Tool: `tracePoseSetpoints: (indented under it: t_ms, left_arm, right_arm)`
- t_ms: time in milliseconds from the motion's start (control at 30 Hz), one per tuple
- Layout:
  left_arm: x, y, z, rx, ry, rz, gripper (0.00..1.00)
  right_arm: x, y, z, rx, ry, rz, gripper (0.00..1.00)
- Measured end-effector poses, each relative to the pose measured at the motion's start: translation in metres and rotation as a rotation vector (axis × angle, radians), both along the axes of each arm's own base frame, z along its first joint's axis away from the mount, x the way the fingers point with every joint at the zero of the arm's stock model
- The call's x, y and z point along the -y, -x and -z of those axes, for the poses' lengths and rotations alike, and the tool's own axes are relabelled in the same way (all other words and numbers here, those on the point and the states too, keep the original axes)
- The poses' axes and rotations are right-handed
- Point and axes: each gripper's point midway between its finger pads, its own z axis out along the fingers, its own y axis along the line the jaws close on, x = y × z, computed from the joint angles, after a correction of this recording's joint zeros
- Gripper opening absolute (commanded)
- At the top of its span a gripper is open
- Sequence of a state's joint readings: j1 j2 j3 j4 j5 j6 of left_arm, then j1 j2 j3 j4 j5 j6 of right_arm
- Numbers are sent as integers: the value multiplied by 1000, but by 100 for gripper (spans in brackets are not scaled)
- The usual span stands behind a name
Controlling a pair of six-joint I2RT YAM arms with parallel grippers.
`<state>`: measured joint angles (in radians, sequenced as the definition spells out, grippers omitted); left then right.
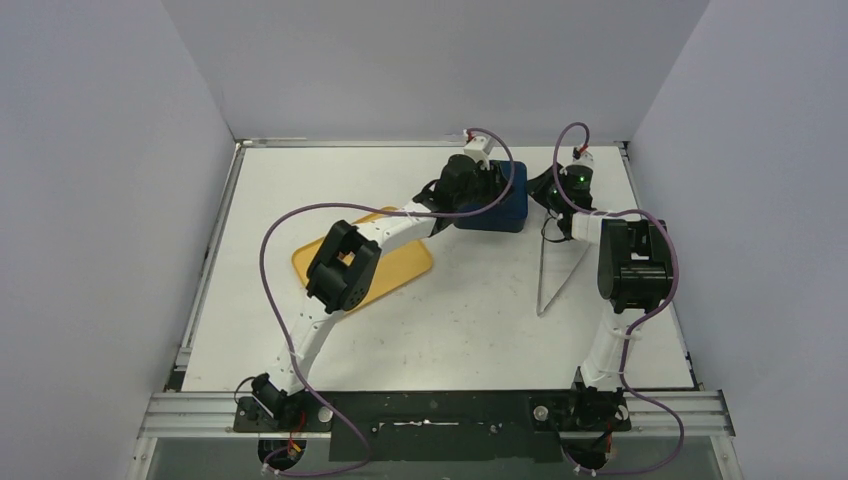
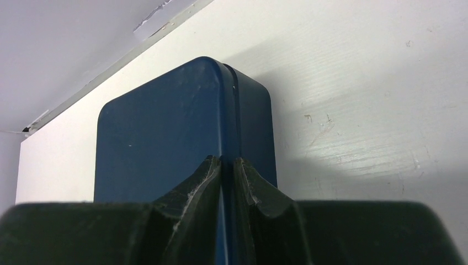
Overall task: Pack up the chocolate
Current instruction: Move the packing box to the center of the board.
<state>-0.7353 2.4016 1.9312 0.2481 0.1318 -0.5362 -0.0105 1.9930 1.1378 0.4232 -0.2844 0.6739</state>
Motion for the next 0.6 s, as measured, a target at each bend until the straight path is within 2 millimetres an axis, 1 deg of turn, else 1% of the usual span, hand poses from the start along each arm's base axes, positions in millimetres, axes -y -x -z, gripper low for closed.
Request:
tracePoseSetpoints:
  t_ms: [67, 133, 267, 333, 467, 600]
  left_arm:
    - [0, -9, -1, 9, 6, -15, 33]
    - [-4, -18, 8, 4, -2, -37, 33]
    - [-15, -33, 47, -35, -37, -73, 34]
    - [-16, -39, 46, -23, -28, -79, 34]
    - [-18, -42, 48, -24, -30, -86, 34]
    - [-17, -44, 49, -14, -19, -85, 34]
  right_arm:
    - [0, 0, 0, -7, 1, 0, 16]
    - [0, -1, -1, -16, 2, -4, 16]
    - [1, -2, -3, -36, 5, -9, 17]
    - [1, -2, -4, -50, 12, -15, 17]
    - [3, -3, -7, -80, 37, -27, 17]
    - [15, -5, -12, -98, 69, -23, 16]
